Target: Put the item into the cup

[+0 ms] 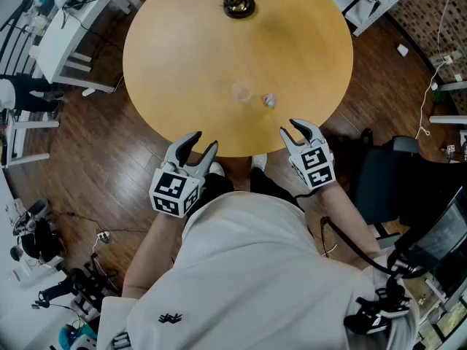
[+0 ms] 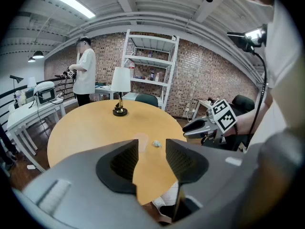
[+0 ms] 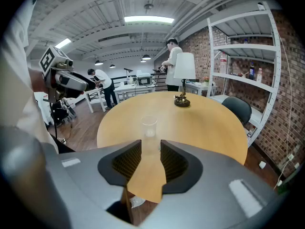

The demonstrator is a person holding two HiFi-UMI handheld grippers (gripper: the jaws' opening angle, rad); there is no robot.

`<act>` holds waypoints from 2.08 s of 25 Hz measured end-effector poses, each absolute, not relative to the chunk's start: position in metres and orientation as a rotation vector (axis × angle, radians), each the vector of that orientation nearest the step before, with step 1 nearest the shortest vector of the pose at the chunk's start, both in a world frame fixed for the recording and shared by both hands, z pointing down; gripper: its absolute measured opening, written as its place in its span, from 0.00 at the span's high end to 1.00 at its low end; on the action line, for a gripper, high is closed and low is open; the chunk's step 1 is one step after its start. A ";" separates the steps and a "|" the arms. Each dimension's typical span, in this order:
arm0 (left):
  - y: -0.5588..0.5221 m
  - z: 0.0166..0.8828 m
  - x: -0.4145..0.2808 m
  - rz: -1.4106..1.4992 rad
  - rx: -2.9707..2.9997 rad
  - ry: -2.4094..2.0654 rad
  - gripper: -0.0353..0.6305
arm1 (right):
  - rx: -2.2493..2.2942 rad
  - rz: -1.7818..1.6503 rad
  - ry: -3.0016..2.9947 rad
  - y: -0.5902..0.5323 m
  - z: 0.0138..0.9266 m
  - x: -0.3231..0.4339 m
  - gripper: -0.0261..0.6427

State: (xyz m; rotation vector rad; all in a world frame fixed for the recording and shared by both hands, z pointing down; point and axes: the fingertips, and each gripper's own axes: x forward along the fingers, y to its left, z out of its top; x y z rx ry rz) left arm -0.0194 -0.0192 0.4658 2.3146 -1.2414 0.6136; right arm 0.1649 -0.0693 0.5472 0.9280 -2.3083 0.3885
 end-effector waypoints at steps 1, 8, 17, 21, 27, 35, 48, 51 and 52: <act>-0.025 0.466 -0.021 0.614 2.315 -1.241 0.71 | 0.920 0.391 -2.298 -0.074 0.553 0.163 0.77; -0.050 0.468 -0.029 0.626 2.339 -1.202 0.70 | 0.916 0.385 -2.217 -0.109 0.588 0.148 0.76; -0.057 0.470 -0.062 0.633 2.313 -1.207 0.71 | 0.914 0.417 -2.090 -0.144 0.640 0.136 0.75; -0.057 0.472 -0.078 0.631 2.289 -1.220 0.70 | 0.899 0.445 -2.026 -0.155 0.666 0.130 0.75; -0.058 0.477 -0.099 0.633 2.261 -1.225 0.71 | 0.935 0.512 -1.947 -0.166 0.697 0.133 0.80; -0.059 0.483 -0.114 0.631 2.271 -1.198 0.70 | 0.963 0.531 -1.923 -0.165 0.701 0.130 0.87; -0.062 0.482 -0.103 0.585 2.343 -1.126 0.70 | 1.077 0.409 -2.039 -0.152 0.584 0.131 0.88; -0.065 0.480 -0.097 0.573 2.358 -1.106 0.70 | 1.044 0.339 -2.095 -0.159 0.553 0.111 0.88; -0.065 0.479 -0.094 0.575 2.365 -1.101 0.70 | 1.032 0.327 -2.112 -0.160 0.548 0.105 0.88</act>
